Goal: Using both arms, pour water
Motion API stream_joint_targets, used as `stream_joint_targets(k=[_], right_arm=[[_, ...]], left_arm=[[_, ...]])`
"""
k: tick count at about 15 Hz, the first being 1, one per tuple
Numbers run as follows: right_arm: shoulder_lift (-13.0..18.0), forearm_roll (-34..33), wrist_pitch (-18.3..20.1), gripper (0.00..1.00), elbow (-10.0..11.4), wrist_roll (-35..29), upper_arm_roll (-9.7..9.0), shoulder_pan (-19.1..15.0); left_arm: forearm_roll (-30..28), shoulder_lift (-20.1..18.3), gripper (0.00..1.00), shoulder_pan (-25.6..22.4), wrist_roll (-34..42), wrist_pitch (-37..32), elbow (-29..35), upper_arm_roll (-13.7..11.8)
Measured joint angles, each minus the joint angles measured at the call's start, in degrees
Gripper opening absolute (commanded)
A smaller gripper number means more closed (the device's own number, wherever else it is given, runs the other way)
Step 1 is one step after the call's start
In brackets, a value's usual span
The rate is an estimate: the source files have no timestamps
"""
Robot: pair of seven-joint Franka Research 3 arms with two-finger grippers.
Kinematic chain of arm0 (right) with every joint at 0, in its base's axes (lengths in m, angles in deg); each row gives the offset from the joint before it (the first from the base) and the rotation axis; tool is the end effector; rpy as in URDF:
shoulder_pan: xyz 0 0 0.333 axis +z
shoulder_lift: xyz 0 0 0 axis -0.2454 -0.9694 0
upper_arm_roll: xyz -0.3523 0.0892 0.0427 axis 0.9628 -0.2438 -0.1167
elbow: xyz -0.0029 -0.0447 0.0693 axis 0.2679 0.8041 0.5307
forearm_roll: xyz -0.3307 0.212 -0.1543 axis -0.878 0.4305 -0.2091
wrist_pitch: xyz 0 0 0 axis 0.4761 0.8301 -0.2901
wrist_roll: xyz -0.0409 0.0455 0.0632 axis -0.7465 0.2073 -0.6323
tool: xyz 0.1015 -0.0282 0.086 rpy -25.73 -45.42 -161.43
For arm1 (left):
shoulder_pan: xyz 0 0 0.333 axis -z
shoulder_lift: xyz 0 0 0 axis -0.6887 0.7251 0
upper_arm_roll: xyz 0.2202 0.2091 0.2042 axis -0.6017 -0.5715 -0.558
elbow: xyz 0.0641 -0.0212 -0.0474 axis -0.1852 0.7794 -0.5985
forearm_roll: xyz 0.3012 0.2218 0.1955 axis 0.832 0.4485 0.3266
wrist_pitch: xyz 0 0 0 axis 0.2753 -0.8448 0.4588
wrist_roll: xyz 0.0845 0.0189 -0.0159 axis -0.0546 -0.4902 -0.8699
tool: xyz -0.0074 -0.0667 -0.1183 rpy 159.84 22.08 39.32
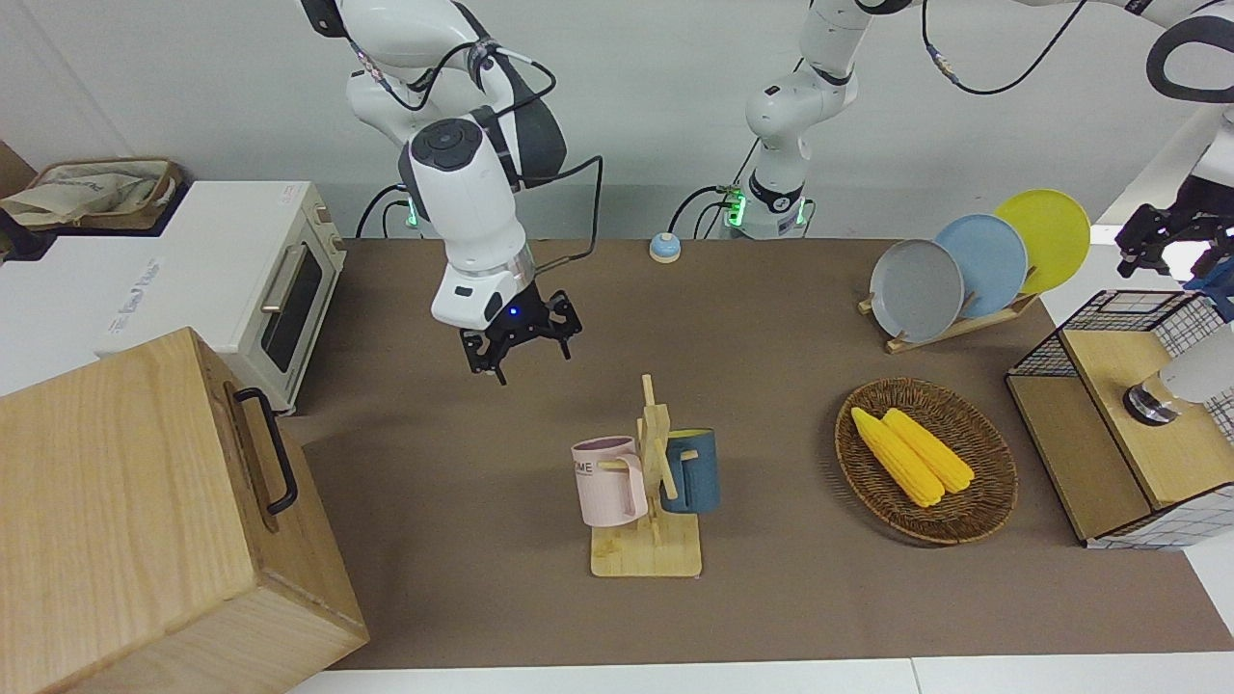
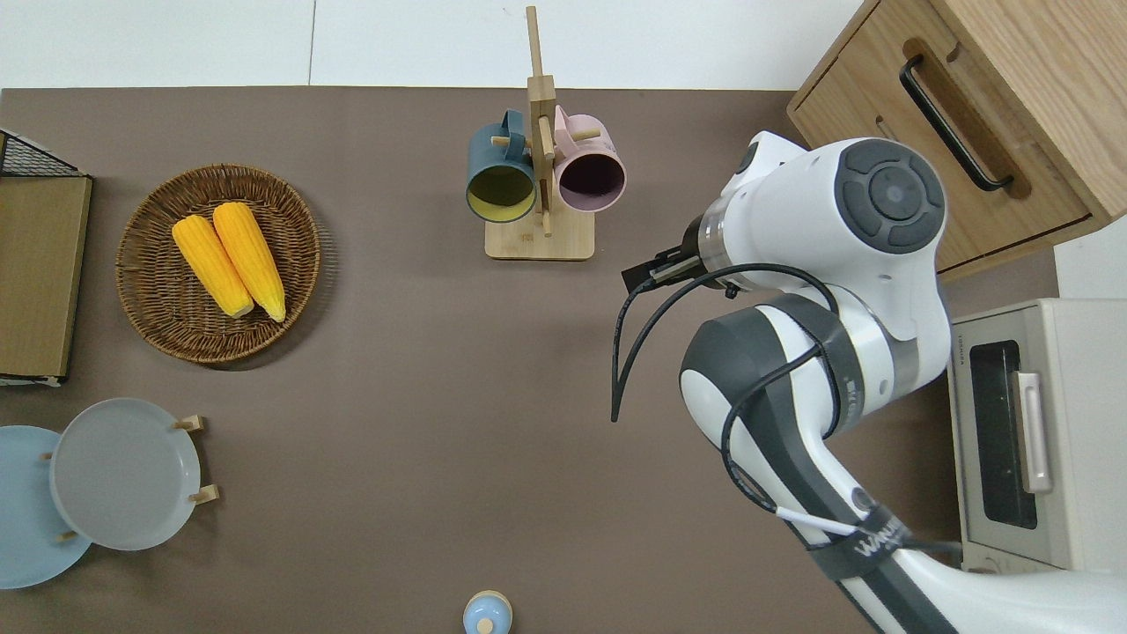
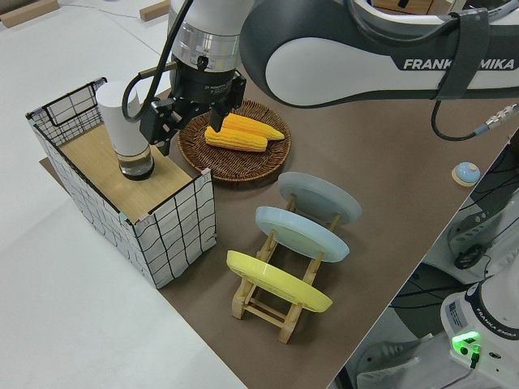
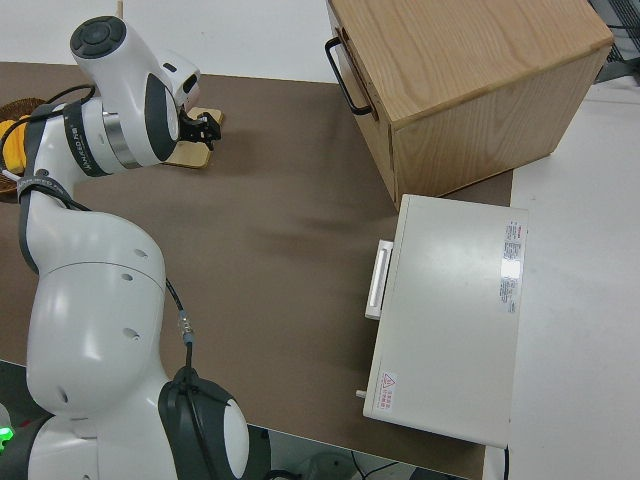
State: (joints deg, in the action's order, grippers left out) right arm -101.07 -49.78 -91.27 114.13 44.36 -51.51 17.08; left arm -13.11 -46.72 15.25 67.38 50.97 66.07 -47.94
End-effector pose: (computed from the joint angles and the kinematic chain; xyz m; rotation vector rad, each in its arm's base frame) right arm 0.6730 0.2452 0.4872 -2.9453 -0.5121 -0.2579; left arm 0.5880 0.3324 0.6086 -3.0337 0.2305 -0.3039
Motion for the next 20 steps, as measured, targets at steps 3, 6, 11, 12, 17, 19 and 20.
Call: stream_joint_targets(k=[3, 6, 11, 12, 17, 19, 20], right_arm=[[-2.87, -4.23, -8.31, 0.990, -0.04, -0.01, 0.01, 1.13], [-5.24, -6.47, -13.90, 0.985, -0.98, -0.01, 0.04, 1.35], [-9.43, -10.36, -14.81, 0.891, -5.83, 0.02, 0.05, 2.74], [-10.46, -10.72, -14.89, 0.889, -7.09, 0.02, 0.05, 2.94], [-14.20, -13.45, -16.09, 0.766, -11.56, 0.10, 0.06, 3.89], [-15.05, -13.94, -16.62, 0.714, -12.76, 0.10, 0.07, 4.12], [-15.44, -14.03, -16.76, 0.647, -13.41, 0.10, 0.08, 4.26]], left_arm=[[-3.20, 1.17, 1.00, -0.75, 1.63, 4.66, 1.25, 0.05], [-8.15, 2.32, 1.00, -1.78, 2.64, 10.17, 3.69, 0.03], [-17.81, 3.91, 1.00, -2.09, 5.22, 21.29, 8.69, 0.15], [-20.25, 4.52, 1.00, -2.09, 6.41, 22.95, 8.98, 0.16], [-26.15, 7.08, 1.00, -2.09, 8.95, 29.89, 9.13, 0.32], [-28.03, 7.54, 1.00, -2.08, 9.05, 31.30, 9.12, 0.58], [-28.75, 7.65, 1.00, -2.08, 9.08, 31.80, 9.12, 0.78]])
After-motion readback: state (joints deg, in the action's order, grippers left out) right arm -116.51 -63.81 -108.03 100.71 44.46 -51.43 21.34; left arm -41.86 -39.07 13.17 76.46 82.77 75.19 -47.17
